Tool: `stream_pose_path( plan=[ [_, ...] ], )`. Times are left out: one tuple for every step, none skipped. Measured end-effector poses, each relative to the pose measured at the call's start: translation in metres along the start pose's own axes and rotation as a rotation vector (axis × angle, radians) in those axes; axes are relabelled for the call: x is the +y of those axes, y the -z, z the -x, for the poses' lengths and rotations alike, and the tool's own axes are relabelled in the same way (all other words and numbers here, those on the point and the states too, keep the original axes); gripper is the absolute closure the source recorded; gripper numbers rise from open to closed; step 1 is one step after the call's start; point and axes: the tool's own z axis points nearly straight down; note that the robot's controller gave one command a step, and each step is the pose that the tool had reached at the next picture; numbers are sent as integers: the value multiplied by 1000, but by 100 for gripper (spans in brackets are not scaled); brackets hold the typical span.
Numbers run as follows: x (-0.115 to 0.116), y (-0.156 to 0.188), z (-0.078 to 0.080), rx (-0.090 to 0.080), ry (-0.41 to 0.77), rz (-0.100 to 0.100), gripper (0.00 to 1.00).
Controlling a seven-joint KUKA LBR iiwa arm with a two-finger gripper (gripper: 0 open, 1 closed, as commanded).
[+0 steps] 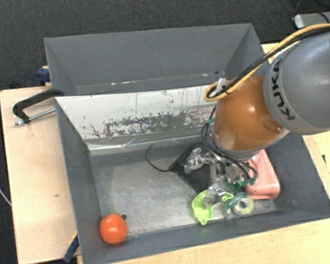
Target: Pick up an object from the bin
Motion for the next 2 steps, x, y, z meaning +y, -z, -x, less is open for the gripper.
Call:
stream_pose_path(
  plan=[
    [0,0,0,0,0,0,0],
    [0,0,0,0,0,0,0]
  ],
)
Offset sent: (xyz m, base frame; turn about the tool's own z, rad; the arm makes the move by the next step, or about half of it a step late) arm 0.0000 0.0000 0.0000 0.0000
